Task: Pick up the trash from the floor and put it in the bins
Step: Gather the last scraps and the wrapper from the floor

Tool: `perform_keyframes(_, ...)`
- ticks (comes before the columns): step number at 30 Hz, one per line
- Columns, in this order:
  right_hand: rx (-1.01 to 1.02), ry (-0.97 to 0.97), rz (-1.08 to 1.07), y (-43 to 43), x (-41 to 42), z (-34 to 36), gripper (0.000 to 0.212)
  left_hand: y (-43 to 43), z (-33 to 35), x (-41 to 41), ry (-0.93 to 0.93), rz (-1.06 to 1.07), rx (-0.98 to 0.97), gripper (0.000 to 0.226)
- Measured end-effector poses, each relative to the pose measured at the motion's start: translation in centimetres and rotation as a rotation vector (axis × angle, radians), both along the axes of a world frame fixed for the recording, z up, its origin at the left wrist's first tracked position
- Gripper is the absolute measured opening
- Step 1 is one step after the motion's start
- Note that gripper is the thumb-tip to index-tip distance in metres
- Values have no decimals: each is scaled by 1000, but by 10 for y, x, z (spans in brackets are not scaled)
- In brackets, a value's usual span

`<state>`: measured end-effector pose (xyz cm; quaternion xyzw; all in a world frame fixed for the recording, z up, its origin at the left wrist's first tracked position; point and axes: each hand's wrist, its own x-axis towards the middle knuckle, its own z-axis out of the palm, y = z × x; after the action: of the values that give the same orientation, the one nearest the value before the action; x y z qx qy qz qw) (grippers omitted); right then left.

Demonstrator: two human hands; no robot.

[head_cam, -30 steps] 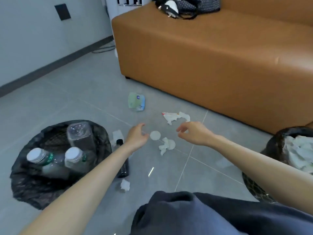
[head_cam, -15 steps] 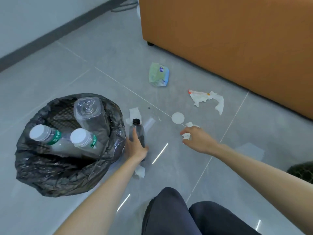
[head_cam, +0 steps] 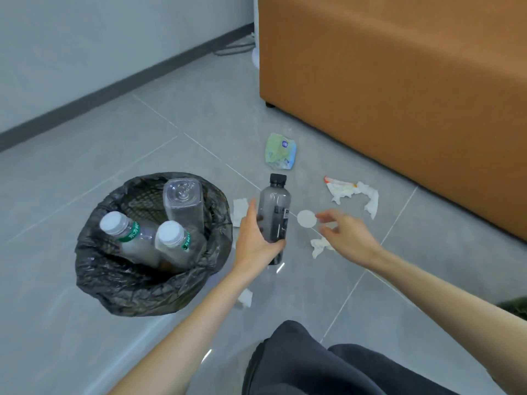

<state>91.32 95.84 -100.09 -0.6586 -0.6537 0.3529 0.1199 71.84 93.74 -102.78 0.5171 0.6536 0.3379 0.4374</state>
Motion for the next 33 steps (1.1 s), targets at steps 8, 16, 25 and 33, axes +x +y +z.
perform_keyframes(8, 138, 217, 117, -6, -59, 115, 23, -19, 104, -55, -161, 213, 260, 73)
perform_keyframes(16, 134, 149, 312, -25, -100, 141, 27, -23, 124, -172, -23, 450, 323, 86)
perform_keyframes(25, 164, 104, 341, -36, -102, 132, 26, 11, 96, -183, 34, 453, 244, 74)
perform_keyframes(33, 149, 146, 301, -31, -94, 115, 25, 13, 70, -182, 49, 538, 111, 86)
